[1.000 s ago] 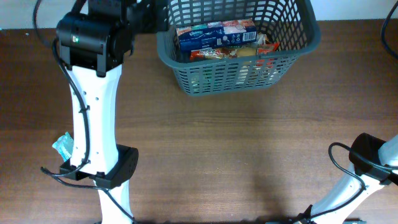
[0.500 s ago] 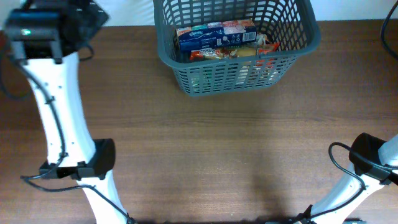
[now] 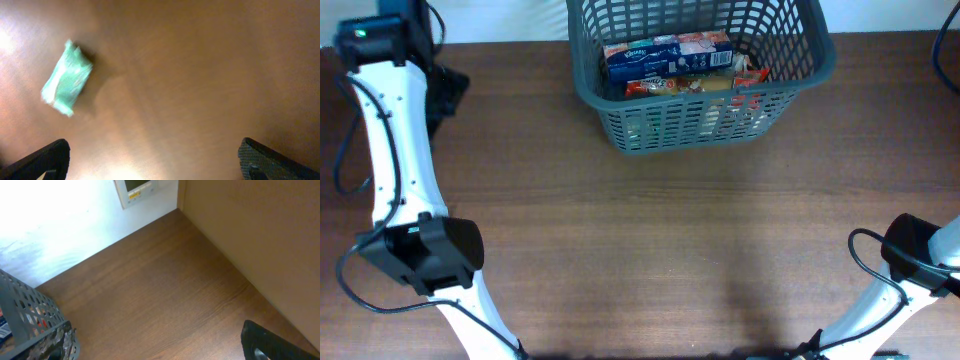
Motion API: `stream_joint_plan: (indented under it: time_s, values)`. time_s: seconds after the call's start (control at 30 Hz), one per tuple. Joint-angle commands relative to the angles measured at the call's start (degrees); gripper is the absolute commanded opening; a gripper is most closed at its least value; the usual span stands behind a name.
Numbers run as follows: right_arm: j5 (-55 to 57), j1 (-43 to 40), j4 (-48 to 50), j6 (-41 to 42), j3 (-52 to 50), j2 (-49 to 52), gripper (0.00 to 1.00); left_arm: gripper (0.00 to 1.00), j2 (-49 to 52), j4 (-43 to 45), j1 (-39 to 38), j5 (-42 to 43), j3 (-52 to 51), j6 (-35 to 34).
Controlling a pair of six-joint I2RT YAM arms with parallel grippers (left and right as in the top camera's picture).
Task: Pack container
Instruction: 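Move the left gripper down-left to the mint-green wipes pouch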
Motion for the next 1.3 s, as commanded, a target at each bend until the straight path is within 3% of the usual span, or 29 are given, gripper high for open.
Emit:
stream_joint_plan:
  time_s: [0.0, 0.2, 0.37, 0.63, 0.73, 0.8, 0.87, 1.27]
  values:
    - [0.3, 0.0, -0.3, 0.7, -0.2, 0.3, 0.99, 0.99, -6.6, -0.3, 0.5, -3.2, -9.5, -1.6]
    - [0.3, 0.0, -0.3, 0.7, -0.2, 0.3, 0.99, 0.99, -19.6, -0.3, 0.5, -8.7, -22.2, 4.4]
    - [0.3, 0.0, -0.3, 0.7, -0.2, 0.3, 0.99, 0.99, -28.0, -0.3, 0.5, -8.7, -28.7, 16.4]
    - [0.3, 0.0, -0.3, 0.7, -0.2, 0.3, 0.99, 0.99, -34.7, 5.0, 4.6, -10.0, -40.9, 25.1]
    - [0.3, 0.0, -0.3, 0.7, -0.2, 0.3, 0.99, 0.99, -34.9, 10.2, 8.6, -6.5, -46.8, 28.5]
    - [0.3, 0.0, -0.3, 0.7, -0.2, 0.3, 0.99, 0.99, -34.9, 18.5, 12.3, 4.6, -52.9, 36.9]
    - [0.3, -0.1, -0.3, 0.7, -0.2, 0.3, 0.99, 0.99, -34.9, 22.5, 14.7, 10.3, -56.7, 39.7]
    - [0.3, -0.1, -0.3, 0.7, -0.2, 0.3, 0.99, 0.99, -34.8, 37.4, 17.6, 14.7, -74.1, 44.7]
